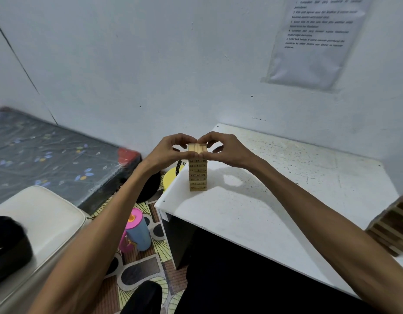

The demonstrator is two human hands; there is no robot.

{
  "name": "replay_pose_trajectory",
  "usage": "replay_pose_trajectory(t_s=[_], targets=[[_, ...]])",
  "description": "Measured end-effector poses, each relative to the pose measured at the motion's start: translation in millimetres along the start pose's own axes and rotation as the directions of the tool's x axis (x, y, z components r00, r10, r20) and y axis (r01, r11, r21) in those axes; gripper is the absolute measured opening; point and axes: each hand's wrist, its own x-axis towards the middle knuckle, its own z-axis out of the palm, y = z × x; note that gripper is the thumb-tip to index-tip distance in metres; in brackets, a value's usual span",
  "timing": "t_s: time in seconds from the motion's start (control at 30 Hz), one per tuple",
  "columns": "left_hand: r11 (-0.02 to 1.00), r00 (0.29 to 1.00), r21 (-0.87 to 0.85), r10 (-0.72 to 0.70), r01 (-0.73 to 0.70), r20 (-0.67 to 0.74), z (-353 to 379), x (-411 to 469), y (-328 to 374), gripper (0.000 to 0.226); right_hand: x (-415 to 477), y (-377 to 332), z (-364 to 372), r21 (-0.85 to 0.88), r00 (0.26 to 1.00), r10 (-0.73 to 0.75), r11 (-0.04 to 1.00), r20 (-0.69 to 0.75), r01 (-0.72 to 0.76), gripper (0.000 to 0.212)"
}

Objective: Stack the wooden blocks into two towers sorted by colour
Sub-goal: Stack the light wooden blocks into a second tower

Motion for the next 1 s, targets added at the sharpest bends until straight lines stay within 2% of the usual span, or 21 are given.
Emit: replay_pose_trajectory(t_s=[0.1, 0.17, 0.33, 0.63, 0.8, 1.0], targets=[[1.0, 1.0, 0.027, -0.004, 0.003, 0.008, 1.0, -1.1, -2.0, 0.074, -3.1, -1.3, -0.1, -0.008, 1.0, -0.007, 1.0, -0.01, 0.007, 0.045], [0.999, 0.999, 0.0, -0.038, 0.038, 0.012, 1.9, -3.5, -3.6, 0.082, -6.5, -1.4, -1.2, -0.007, 0.999, -0.005, 1.0, -0.034, 0.005, 0.056], [0.992, 0.995, -0.078, -0.096, 0.098, 0.026, 1.5, -14.2, -20.5, 0.084, -20.8, 10.2, -1.4, -0.01, 0.997, 0.07, 0.997, -0.026, -0.07, 0.068], [0.978, 0.978, 0.109, -0.187, 0.177, 0.092, 16.8, -30.1, -70.4, 0.103, -43.4, 49.3, 31.8, -0.089, 0.959, 0.263, 0.963, 0.107, -0.254, 0.091], [0.968, 0.982, 0.196, -0.175, 0.159, 0.066, 31.6, -37.5, -89.4, 0.103, -46.5, 55.8, 46.3, -0.071, 0.95, 0.29, 0.956, 0.118, -0.284, 0.093], [0.974, 0.991, 0.187, -0.135, 0.131, 0.011, 40.7, -38.6, -102.5, 0.117, -44.2, 60.4, 53.8, -0.046, 0.959, 0.274, 0.962, 0.079, -0.271, 0.092]])
